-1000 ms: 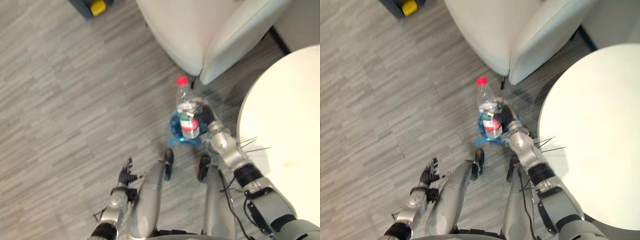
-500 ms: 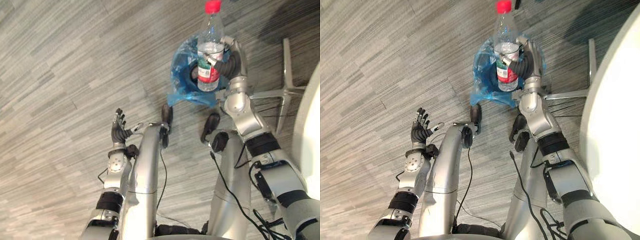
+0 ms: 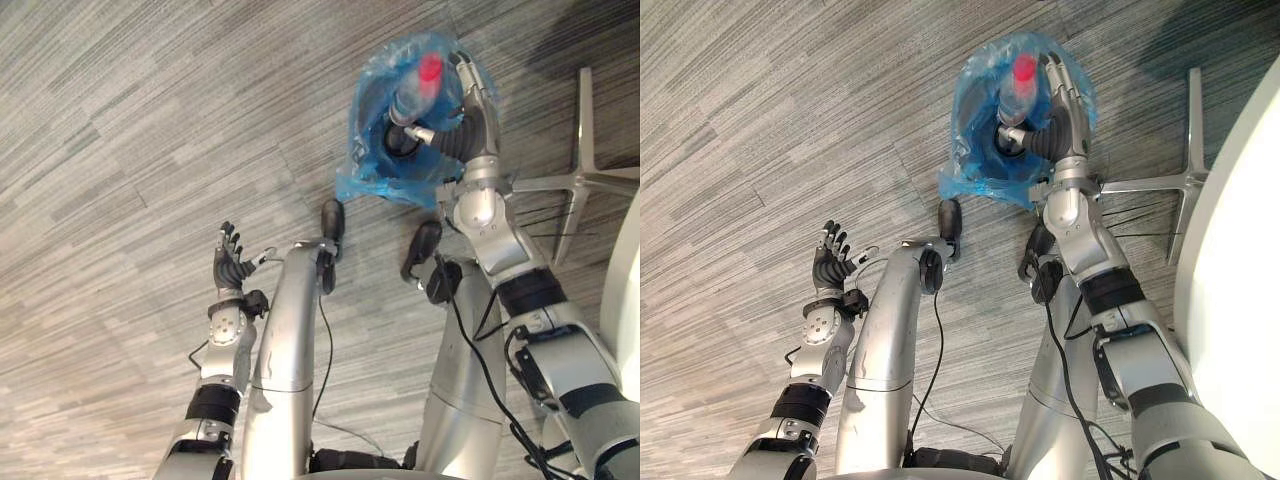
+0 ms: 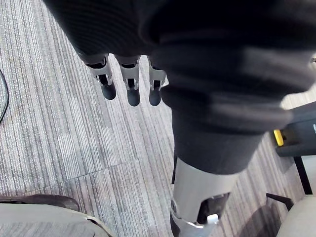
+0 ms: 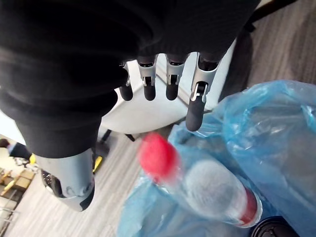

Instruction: Gather rubbish on tea table into small bin, then transfer packed bag to large trash can.

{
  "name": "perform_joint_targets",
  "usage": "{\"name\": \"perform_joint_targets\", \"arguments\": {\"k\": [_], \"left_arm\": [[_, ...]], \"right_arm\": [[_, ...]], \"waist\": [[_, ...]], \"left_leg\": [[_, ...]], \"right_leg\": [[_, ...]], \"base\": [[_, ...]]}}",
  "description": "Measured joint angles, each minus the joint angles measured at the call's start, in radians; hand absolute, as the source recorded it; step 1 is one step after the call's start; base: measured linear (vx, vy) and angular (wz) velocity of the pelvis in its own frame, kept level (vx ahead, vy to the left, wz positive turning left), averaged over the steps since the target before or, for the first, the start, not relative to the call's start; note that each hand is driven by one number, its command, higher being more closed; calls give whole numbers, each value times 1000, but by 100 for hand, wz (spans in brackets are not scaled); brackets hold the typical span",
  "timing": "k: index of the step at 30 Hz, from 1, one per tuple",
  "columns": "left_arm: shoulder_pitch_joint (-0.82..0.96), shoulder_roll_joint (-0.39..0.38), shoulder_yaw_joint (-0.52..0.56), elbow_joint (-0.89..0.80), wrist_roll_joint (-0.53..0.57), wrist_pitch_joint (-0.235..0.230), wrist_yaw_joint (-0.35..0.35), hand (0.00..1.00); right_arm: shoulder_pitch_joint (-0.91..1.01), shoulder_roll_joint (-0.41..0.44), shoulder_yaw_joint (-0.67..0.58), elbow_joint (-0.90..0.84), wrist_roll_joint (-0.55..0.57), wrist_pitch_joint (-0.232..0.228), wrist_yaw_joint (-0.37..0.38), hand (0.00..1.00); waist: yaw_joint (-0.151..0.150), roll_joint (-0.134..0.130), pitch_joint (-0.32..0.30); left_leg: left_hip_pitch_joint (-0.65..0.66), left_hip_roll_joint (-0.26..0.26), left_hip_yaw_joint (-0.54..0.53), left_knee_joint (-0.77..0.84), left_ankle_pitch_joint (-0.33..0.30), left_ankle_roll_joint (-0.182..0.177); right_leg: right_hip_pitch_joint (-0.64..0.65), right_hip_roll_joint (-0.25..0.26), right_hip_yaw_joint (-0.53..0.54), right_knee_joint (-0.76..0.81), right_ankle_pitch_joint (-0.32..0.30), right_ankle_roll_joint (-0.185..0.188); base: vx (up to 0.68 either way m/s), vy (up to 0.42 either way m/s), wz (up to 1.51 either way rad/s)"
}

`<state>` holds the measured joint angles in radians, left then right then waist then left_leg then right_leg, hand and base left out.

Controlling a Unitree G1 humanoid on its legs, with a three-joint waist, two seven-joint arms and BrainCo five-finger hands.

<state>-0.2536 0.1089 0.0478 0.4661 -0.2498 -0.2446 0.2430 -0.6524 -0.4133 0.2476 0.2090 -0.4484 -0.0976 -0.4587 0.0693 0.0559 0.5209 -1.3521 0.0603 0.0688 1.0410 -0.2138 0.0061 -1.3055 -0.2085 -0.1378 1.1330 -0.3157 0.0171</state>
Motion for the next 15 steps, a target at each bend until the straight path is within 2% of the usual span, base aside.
{"name": "perform_joint_targets", "arguments": {"k": [5, 10, 15], "left_arm": [[2, 3, 3, 4, 29, 1, -3, 0], [1, 4, 3, 4, 49, -1, -3, 0], [-1, 6, 0, 1, 47, -9, -3, 0]], "right_arm": [[93, 13, 15, -11, -72, -34, 37, 0], [69, 13, 86, 97, -158, -38, 85, 0], [-41, 47, 173, 339, -199, -4, 116, 0]], "waist": [[0, -47, -25], [-3, -49, -26], [-1, -51, -25]], "left_leg": [[36, 23, 16, -31, 7, -5], [41, 26, 12, -63, 25, 5], [28, 18, 3, -93, 36, -14]], "right_leg": [[35, 9, -7, -32, 5, -8], [44, 13, -22, -61, 15, -17], [27, 10, -31, -69, 14, -17]], "base": [[-21, 0, -1], [-9, 5, 1], [-25, -5, 8]]}}
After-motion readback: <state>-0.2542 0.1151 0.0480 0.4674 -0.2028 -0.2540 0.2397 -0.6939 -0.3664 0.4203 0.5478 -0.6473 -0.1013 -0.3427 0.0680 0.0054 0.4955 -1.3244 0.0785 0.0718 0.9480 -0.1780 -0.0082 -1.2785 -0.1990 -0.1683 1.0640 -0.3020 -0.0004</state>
